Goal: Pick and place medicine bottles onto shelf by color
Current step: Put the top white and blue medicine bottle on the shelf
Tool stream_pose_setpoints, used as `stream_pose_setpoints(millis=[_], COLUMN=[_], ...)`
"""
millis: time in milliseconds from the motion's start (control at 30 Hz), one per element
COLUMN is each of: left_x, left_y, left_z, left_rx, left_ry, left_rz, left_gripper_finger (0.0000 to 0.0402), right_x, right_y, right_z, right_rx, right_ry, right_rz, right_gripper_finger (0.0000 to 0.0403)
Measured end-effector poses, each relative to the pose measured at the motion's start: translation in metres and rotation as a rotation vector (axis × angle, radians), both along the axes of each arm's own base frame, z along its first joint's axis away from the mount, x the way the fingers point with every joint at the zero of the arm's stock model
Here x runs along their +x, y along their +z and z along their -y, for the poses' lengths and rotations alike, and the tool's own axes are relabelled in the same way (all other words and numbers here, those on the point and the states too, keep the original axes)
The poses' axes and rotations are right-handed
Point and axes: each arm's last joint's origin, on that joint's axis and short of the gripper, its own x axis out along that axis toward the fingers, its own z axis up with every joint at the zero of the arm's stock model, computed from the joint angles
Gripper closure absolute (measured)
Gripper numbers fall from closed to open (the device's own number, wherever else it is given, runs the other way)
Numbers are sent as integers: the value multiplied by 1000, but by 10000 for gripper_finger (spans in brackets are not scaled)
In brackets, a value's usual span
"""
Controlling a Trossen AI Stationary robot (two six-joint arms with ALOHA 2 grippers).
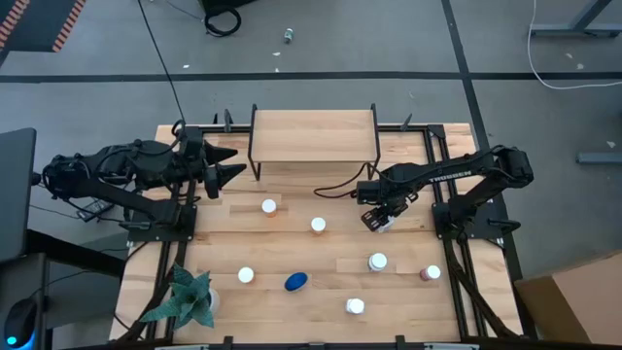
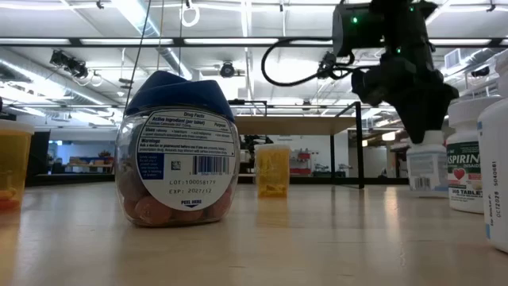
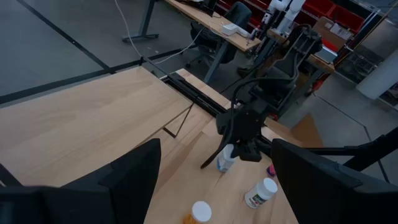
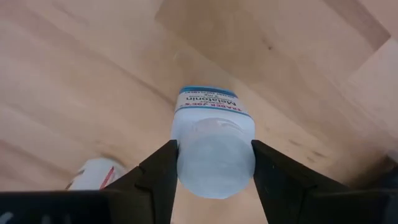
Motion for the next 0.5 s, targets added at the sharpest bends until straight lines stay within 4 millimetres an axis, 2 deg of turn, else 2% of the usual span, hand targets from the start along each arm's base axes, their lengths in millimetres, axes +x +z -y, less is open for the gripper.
stream_pose_setpoints(millis=[133, 367, 500], left_x=[0, 0, 0], left_y=[0, 0, 0], left_z=[0, 0, 0], left_rx=[0, 0, 0], left_ry=[0, 0, 0], left_rz=[0, 1, 1], left_gripper_finger=[92, 92, 92], right_x=[9, 20, 17], right_y=[30, 114, 152], right_z=[0, 7, 20], right_rx=[-10, -64, -109], right_ry=[30, 41, 23], right_rz=[41, 198, 292], right_gripper_finger=[217, 217, 217])
